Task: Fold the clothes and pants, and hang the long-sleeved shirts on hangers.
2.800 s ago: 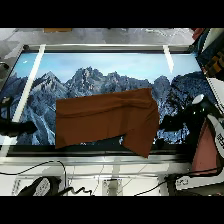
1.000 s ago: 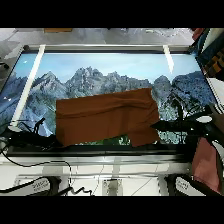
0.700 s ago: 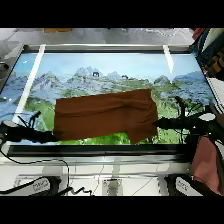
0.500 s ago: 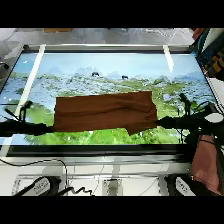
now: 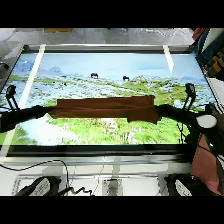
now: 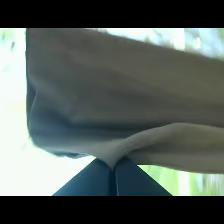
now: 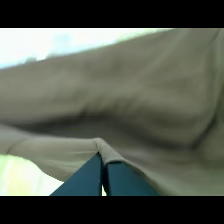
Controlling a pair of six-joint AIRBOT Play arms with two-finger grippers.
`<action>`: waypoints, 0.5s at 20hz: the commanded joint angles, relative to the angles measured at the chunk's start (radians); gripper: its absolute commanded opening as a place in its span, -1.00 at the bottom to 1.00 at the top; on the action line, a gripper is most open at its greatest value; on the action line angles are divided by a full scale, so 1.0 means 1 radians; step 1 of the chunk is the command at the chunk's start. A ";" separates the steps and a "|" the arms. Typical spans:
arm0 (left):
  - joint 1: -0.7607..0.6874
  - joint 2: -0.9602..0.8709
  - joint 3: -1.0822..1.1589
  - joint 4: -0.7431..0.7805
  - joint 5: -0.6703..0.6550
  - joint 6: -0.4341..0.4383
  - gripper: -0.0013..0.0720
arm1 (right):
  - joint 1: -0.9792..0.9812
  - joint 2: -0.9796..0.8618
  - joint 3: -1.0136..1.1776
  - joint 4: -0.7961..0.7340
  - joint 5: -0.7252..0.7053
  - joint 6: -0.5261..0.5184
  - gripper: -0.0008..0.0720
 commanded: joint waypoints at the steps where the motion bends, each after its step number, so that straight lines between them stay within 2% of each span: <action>1: -0.117 -0.097 0.000 -0.063 0.242 -0.055 -0.93 | 0.081 -0.206 0.072 -0.005 -0.289 0.069 -0.94; 5: -0.214 -0.215 0.000 -0.183 0.474 -0.055 -0.93 | 0.079 -0.456 0.272 -0.007 -0.294 0.069 -0.94; 8: -0.239 -0.285 0.006 -0.238 0.514 -0.055 -0.91 | 0.079 -0.587 0.373 -0.007 -0.303 0.068 -0.93; 9: -0.241 -0.296 0.009 -0.238 0.514 -0.054 -0.42 | 0.079 -0.612 0.389 -0.006 -0.301 0.068 -0.80; 10: -0.241 -0.297 0.009 -0.233 0.515 -0.044 0.96 | 0.079 -0.625 0.392 -0.007 -0.299 0.068 0.14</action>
